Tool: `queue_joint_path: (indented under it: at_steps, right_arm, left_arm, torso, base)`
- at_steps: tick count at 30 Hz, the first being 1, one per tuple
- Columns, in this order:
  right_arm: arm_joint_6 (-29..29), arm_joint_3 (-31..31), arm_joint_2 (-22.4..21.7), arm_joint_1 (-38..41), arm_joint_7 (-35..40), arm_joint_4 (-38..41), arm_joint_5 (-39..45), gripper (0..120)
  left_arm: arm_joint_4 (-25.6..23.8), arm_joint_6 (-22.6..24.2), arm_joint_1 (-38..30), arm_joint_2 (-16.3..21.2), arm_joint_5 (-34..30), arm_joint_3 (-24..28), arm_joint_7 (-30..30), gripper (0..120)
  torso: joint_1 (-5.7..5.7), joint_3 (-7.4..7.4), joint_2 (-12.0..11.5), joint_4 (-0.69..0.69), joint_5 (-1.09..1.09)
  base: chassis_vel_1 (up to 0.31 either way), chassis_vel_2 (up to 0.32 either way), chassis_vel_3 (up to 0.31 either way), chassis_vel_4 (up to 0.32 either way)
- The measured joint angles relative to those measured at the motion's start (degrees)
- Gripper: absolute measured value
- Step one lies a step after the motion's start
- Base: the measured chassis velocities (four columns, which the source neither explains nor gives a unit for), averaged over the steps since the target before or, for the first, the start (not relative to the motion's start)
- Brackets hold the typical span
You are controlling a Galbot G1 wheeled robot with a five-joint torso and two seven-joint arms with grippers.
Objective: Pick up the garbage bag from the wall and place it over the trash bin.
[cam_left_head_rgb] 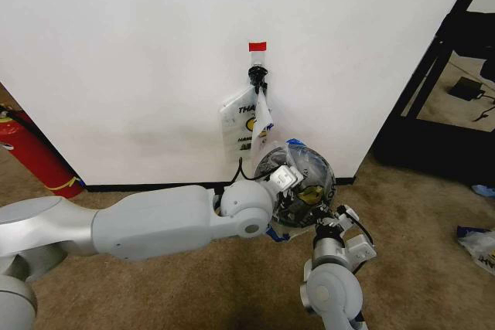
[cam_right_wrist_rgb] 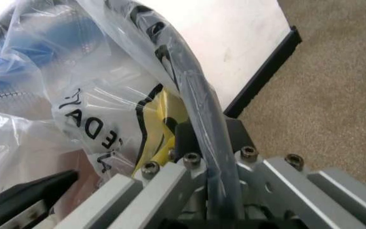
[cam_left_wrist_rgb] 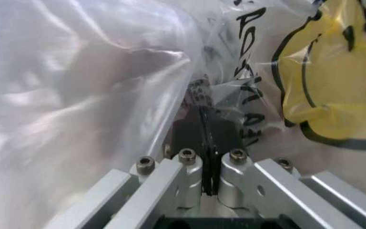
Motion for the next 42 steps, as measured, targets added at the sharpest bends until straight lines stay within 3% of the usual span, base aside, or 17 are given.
queue_joint_path:
  at_steps: [8, 30, 36, 42]
  right_arm:
    - [0.0, -1.2, 0.2, 0.2, 0.0, -0.1, -0.6, 0]
    - [-0.1, -2.7, 0.0, -1.8, -1.1, 1.8, -1.4, 0]
    - [-0.1, -3.1, -0.1, -2.0, -1.3, 1.9, -1.8, 0]
    - [0.4, -2.2, -0.4, -0.9, -1.4, 0.2, -2.3, 0]
  left_arm:
    - [5.8, -0.1, 0.8, -4.8, -1.8, 1.2, -0.4, 0]
    - [15.9, -0.3, 3.0, -10.4, -4.7, 1.7, -0.2, 0]
    - [15.9, -0.9, 3.7, -10.2, -4.5, 1.4, 0.2, 0]
    - [10.9, -1.1, 3.9, -7.2, -4.6, 0.3, -0.2, 0]
  torso:
    - [0.0, -0.01, 0.0, -0.02, 0.0]
    - [0.0, 0.0, 0.0, -0.01, -0.01]
    - [0.0, 0.0, 0.0, -0.01, -0.01]
    - [0.0, 0.0, 0.0, -0.01, -0.01]
  base:
    - [0.0, 0.0, 0.0, 0.0]
    - [0.0, 0.0, 0.0, 0.0]
    - [0.0, 0.0, 0.0, 0.0]
    - [0.0, 0.0, 0.0, 0.0]
